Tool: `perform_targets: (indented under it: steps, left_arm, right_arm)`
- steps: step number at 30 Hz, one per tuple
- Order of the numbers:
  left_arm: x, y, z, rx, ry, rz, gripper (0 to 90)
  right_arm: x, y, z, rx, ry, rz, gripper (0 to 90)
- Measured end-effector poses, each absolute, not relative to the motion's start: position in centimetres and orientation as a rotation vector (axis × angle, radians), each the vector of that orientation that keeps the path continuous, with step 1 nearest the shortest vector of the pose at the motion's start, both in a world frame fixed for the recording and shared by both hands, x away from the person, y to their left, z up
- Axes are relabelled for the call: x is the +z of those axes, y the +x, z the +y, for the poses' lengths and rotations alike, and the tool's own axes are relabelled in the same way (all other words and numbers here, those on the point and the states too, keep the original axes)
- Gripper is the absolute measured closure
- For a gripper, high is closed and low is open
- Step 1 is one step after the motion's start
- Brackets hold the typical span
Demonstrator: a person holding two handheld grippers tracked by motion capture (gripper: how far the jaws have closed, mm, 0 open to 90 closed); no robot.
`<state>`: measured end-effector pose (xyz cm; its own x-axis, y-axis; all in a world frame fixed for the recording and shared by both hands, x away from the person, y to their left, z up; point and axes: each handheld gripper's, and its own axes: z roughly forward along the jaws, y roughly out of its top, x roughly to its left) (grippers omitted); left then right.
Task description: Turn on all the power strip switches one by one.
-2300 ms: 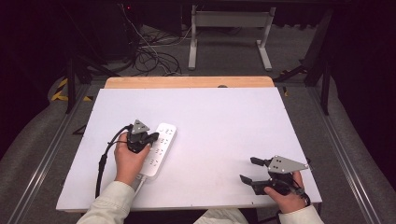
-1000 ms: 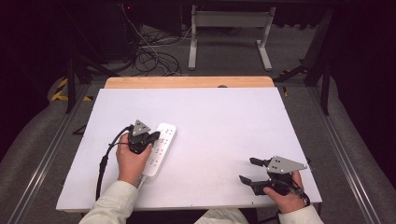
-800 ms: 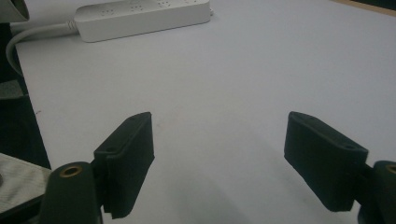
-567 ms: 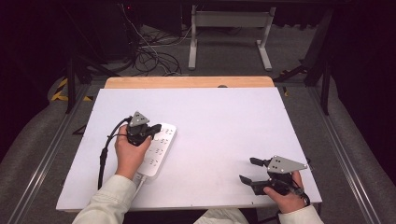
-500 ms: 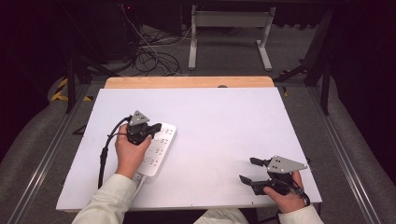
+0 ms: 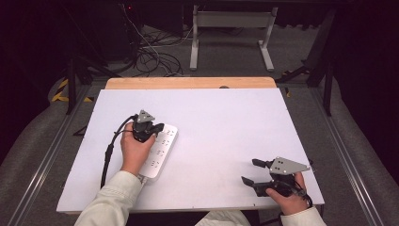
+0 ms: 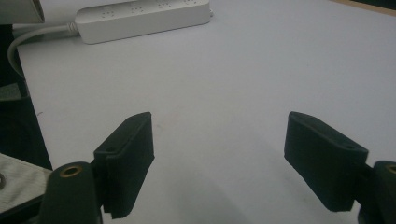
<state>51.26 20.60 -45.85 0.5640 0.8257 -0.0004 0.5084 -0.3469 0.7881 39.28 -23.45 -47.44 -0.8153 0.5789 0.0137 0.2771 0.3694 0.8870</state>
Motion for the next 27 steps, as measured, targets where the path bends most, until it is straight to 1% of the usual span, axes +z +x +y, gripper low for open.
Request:
perform_targets:
  steps: [6,19,26,27]
  left_arm:
    - [-46.35,51.44,20.34,0.559,2.049,1.059,90.0]
    - [-46.75,51.69,20.43,0.54,2.051,1.056,90.0]
    - [-46.78,51.82,20.46,0.54,2.053,1.07,90.0]
    - [-46.76,51.86,20.49,0.557,2.059,1.074,90.0]
  right_arm:
    - [-47.44,39.25,-23.46,1.425,0.753,2.335,24.3]
    - [-47.42,39.2,-23.45,1.424,0.75,2.335,24.3]
    - [-47.44,39.19,-23.46,1.423,0.749,2.336,24.3]
    - [-47.45,39.19,-23.45,1.422,0.748,2.337,24.3]
